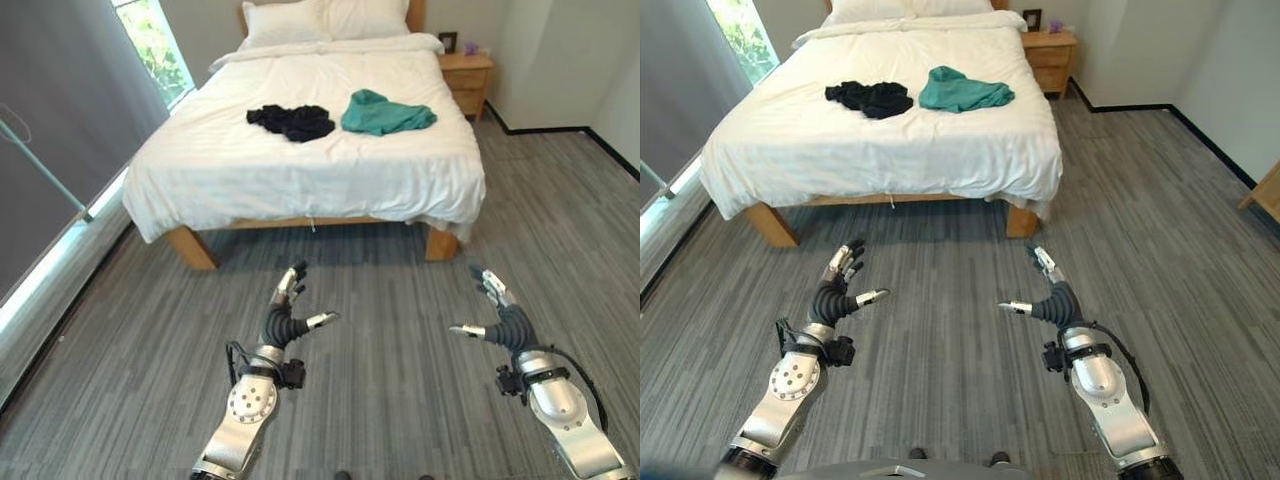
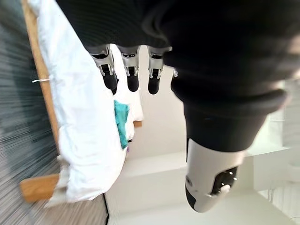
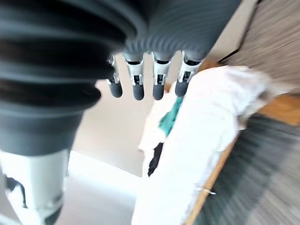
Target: Pick up bed clothes into laundry basket.
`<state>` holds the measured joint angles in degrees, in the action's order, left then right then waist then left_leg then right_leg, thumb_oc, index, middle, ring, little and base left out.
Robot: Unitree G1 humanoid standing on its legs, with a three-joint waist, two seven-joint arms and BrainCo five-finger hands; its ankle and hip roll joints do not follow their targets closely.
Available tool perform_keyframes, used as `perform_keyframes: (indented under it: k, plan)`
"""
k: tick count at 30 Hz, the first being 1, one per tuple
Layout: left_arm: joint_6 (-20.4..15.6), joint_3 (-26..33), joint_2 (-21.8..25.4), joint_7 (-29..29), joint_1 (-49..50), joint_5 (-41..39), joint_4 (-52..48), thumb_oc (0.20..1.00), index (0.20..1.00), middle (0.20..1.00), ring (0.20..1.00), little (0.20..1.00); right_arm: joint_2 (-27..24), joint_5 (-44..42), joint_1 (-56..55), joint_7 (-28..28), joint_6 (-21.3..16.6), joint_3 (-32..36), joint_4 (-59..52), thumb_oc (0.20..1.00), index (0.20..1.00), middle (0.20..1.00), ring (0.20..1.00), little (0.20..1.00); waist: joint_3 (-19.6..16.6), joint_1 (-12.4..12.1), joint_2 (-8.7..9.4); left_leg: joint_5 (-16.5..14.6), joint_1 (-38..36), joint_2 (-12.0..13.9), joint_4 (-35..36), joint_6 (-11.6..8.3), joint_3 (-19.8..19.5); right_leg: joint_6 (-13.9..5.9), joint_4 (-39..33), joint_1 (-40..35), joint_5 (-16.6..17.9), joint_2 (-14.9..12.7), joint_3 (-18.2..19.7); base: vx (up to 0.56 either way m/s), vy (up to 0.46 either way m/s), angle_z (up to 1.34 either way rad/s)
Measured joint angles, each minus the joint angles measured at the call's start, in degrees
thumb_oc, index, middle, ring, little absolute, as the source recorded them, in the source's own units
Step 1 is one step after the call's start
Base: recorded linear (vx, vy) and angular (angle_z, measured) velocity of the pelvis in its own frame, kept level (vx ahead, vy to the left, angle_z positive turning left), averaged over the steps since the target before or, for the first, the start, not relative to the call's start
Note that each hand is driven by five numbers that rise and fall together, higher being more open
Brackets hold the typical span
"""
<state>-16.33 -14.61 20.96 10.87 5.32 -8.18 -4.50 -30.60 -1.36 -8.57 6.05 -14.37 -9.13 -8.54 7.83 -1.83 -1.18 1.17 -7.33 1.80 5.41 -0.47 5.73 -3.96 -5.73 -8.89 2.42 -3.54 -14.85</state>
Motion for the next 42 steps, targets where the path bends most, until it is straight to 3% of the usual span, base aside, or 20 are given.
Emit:
perform_keyframes:
  k: [5,12,14,15,16,17,19,23,24,26,29,30,31,32,33,34,35,37,40,42]
  plan:
    - [0.0,-0.1,0.4,-0.5,0.2,0.0,0.6,1.0,1.0,1.0,1.0,1.0,0.2,0.4,-0.5,-1.4,0.0,0.1,0.1,1.0,1.0,1.0,1.0,1.0,1.0,0.0,1.51,-0.1,0.2,-0.5,0.2,-0.17,-0.7,-0.38,0.0,-0.3,-0.5,-0.2,-0.5,0.02,-0.021,0.11]
    - [0.3,-1.5,0.7,-1.2,-0.4,-0.7,3.2,1.0,1.0,1.0,1.0,1.0,3.1,0.3,-4.0,-1.2,1.0,0.2,2.0,1.0,1.0,1.0,1.0,1.0,1.2,0.6,1.31,0.2,2.1,-0.2,-0.4,-0.4,-1.9,-0.79,0.0,1.6,-1.5,0.2,-1.1,0.05,-0.091,0.08]
    - [0.3,-2.3,1.1,-1.3,-1.8,-1.9,3.5,1.0,1.0,1.0,1.0,1.0,4.8,0.3,-3.6,-0.9,1.7,-0.7,3.4,1.0,1.0,1.0,1.0,1.0,4.5,1.4,3.12,-1.6,9.0,-0.6,-13.8,-3.18,-1.6,1.3,1.1,3.1,-2.7,-0.5,0.4,0.01,-0.188,0.06]
    - [0.3,-2.5,1.1,-1.3,-3.1,-2.7,3.6,1.0,1.0,1.0,1.0,1.0,4.9,0.4,-3.2,-0.8,1.7,-0.7,3.2,1.0,1.0,1.0,1.0,1.0,6.7,0.8,3.82,-2.1,15.1,-0.3,-26.2,-5.06,-0.9,2.55,2.3,3.5,-3.2,-0.8,1.3,0.03,-0.12,-0.28]
    - [0.3,-3.0,0.9,-1.1,-3.6,-3.0,3.9,1.0,1.0,1.0,1.0,1.0,4.0,0.5,-2.6,-0.7,1.9,-1.0,3.3,1.0,1.0,1.0,1.0,1.0,9.5,-0.6,4.27,1.8,22.7,0.9,-40.9,-8.95,-0.7,3.86,4.2,3.7,-3.7,-1.1,3.1,0.05,-0.071,-0.56]
    - [0.3,-3.3,0.7,-1.1,-2.8,-3.0,4.8,1.0,1.0,1.0,1.0,1.0,3.8,1.3,-2.3,-0.5,2.1,-1.3,3.3,1.0,1.0,1.0,1.0,1.0,9.9,-0.9,5.06,3.2,26.5,1.8,-45.2,-9.97,-1.3,4.17,4.1,3.9,-3.8,-1.1,4.5,0.22,-0.012,-0.77]
    - [0.3,-3.5,0.5,-1.2,-2.9,-3.0,5.5,1.0,1.0,1.0,1.0,1.0,3.4,1.4,-1.0,0.1,2.1,-1.6,2.5,1.0,1.0,1.0,1.0,1.0,10.2,-0.7,4.88,3.3,28.8,3.1,-40.5,-9.69,0.0,4.88,3.7,4.6,-3.4,-0.6,5.4,0.33,0.048,-0.59]
    - [0.3,-5.3,-0.3,-1.3,-4.4,-3.0,7.3,1.0,1.0,1.0,1.0,1.0,3.3,1.4,0.5,0.6,2.3,-2.6,3.0,1.0,1.0,1.0,1.0,1.0,9.8,0.1,2.74,3.5,26.4,6.9,-18.3,-7.98,7.9,4.81,0.5,2.8,-3.4,2.1,7.6,0.46,0.127,-0.33]
    - [0.2,-6.0,-0.8,-1.8,-5.2,-3.0,9.2,1.0,1.0,1.0,1.0,1.0,3.4,1.4,1.2,0.9,2.4,-3.5,4.9,1.0,1.0,1.0,1.0,1.0,9.7,-0.8,1.55,4.1,24.0,8.4,-7.7,-7.79,9.6,4.78,-0.2,0.9,-3.6,3.6,8.0,0.46,0.123,-0.2]
    - [0.3,-5.4,-1.1,-1.8,-5.2,-3.0,10.5,1.0,1.0,1.0,1.0,1.0,3.2,1.4,2.3,0.9,2.6,-4.5,5.0,1.0,1.0,1.0,1.0,1.0,9.3,-2.7,1.0,4.1,23.3,9.7,0.0,-7.78,13.9,4.68,-0.1,0.0,-4.8,3.9,9.6,0.5,0.099,-0.54]
    - [0.3,-4.9,-1.1,-1.6,-3.6,-3.0,9.4,1.0,1.0,1.0,1.0,1.0,1.7,1.5,2.2,0.7,2.6,-5.3,3.9,1.0,1.0,1.0,1.0,1.0,8.4,-4.0,0.51,3.0,20.9,8.7,-1.9,-7.75,14.0,1.83,0.0,-3.7,-8.3,1.9,12.5,0.6,0.12,-0.54]
    - [0.3,-4.1,-0.5,-1.7,-2.8,-3.1,9.3,1.0,1.0,1.0,1.0,1.0,2.7,1.5,2.2,0.9,2.8,-6.1,3.7,1.0,1.0,1.0,1.0,1.0,7.4,-4.7,2.27,6.4,19.6,6.5,-3.8,-4.96,14.1,1.27,-0.1,-5.7,-11.2,-1.3,14.0,0.5,0.064,-0.76]
    - [0.3,-3.4,-0.6,-1.6,-2.6,-4.1,9.3,1.0,1.0,1.0,1.0,1.0,2.9,1.5,2.3,0.9,2.8,-7.4,3.5,1.0,1.0,1.0,1.0,1.0,6.8,-6.0,3.98,6.0,19.0,4.9,-5.6,-4.81,14.4,0.78,1.4,-5.8,-12.6,-3.4,15.0,0.48,0.063,-0.88]
    - [0.3,-3.3,-0.6,-1.4,-2.9,-4.9,9.3,1.0,1.0,1.0,1.0,1.0,2.9,1.8,2.8,0.6,2.8,-9.1,3.4,1.0,1.0,1.0,1.0,1.0,6.6,-6.9,4.66,6.0,18.2,4.1,-6.9,-4.47,14.3,-1.92,7.3,-4.9,-12.9,-4.2,15.1,0.27,0.058,-0.66]
    - [0.5,-2.9,-0.5,-1.3,-2.9,-5.3,9.2,1.0,1.0,1.0,1.0,1.0,3.0,2.4,2.7,0.3,2.8,-10.2,3.3,1.0,1.0,1.0,1.0,1.0,6.3,-7.0,4.76,6.2,17.6,3.7,-7.1,-1.38,14.1,-5.14,12.0,-4.1,-14.6,-4.0,14.4,0.62,0.088,-0.2]
    - [0.6,-3.5,0.0,-1.2,-3.8,-6.0,8.7,1.0,1.0,1.0,1.0,1.0,3.9,3.9,2.6,-0.3,2.9,-10.4,2.6,1.0,1.0,1.0,1.0,1.0,6.0,-6.0,4.79,6.3,12.8,1.4,-4.5,3.38,13.7,-9.7,30.5,2.0,-11.6,-4.5,11.9,0.58,0.105,0.38]
    - [0.7,-3.8,0.2,-1.2,-4.3,-6.4,8.5,1.0,1.0,1.0,1.0,1.0,4.1,4.4,2.6,-0.2,3.0,-10.2,2.3,1.0,1.0,1.0,1.0,1.0,6.2,-4.3,4.62,5.4,10.7,0.9,-3.3,3.57,11.6,-12.67,41.8,6.1,-8.1,-4.6,12.7,0.45,0.075,0.81]
    - [0.7,-5.5,2.3,-1.1,-5.6,-6.3,8.2,1.0,1.0,1.0,1.0,1.0,5.0,8.2,4.3,0.0,3.7,-7.7,0.0,1.0,1.0,1.0,1.0,1.0,6.6,-1.6,4.7,4.0,5.6,-0.4,-1.3,4.81,9.0,-12.16,59.9,16.3,-7.7,-4.9,14.5,0.5,0.118,0.96]
    - [0.7,-6.1,1.9,-0.9,-6.8,-6.3,7.4,1.0,1.0,1.0,1.0,1.0,2.6,10.5,8.2,1.3,3.9,-2.8,-7.9,1.0,1.0,1.0,1.0,1.0,7.9,0.3,1.16,-0.1,2.7,-0.1,-1.5,5.77,4.5,-10.27,49.0,25.3,-9.4,-9.2,4.4,0.35,0.022,0.67]
    - [0.7,-5.5,2.1,-1.1,-7.2,-6.3,7.3,1.0,1.0,1.0,1.0,1.0,1.6,10.9,10.9,2.8,3.0,-1.3,-9.9,1.0,1.0,1.0,1.0,1.0,8.2,1.4,0.74,-0.3,0.4,-0.9,-0.8,5.12,3.3,-8.61,38.2,28.4,-7.7,-10.4,3.2,0.62,-0.178,0.74]
